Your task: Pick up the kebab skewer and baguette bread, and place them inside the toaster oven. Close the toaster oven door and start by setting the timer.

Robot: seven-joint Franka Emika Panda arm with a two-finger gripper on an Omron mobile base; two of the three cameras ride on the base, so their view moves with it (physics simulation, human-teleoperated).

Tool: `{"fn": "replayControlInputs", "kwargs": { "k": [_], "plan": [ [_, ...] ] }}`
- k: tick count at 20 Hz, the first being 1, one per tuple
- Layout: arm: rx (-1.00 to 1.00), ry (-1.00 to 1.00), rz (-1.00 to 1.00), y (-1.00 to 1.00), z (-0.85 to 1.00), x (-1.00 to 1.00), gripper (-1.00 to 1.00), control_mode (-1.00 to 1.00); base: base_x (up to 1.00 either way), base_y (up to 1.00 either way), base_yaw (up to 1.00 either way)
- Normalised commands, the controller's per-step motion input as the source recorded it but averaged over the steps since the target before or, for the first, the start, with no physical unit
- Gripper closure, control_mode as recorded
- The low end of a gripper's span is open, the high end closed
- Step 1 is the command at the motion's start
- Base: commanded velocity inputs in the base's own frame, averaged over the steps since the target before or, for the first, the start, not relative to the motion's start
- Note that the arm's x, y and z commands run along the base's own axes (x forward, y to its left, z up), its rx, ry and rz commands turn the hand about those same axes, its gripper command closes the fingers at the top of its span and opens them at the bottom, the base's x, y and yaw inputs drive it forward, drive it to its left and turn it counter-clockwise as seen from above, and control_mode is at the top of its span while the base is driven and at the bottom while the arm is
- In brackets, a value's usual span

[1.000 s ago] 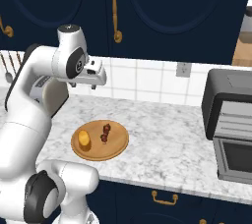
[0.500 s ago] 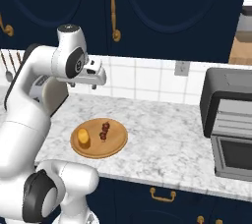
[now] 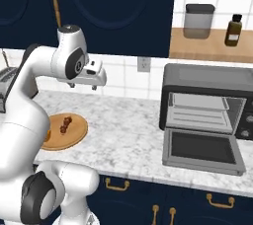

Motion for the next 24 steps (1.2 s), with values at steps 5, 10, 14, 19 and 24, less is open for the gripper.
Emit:
{"fn": "replayControlInputs", "kwargs": {
  "k": [5,10,14,19,24],
  "plan": [
    [0.0,0.0,0.0,0.0,0.0,0.0,-1.0,1.0,0.17,-0.56,0.0],
    [0.0,0.0,0.0,0.0,0.0,0.0,-1.0,1.0,0.31,-0.34,-0.02],
    [0.0,0.0,0.0,0.0,0.0,0.0,-1.0,1.0,0.43,-0.16,-0.02],
    [0.0,0.0,0.0,0.0,0.0,0.0,-1.0,1.0,0.35,-0.24,-0.01],
    [0.0,0.0,0.0,0.0,0.0,0.0,-1.0,1.0,0.03,-0.09,0.0]
  ]
}}
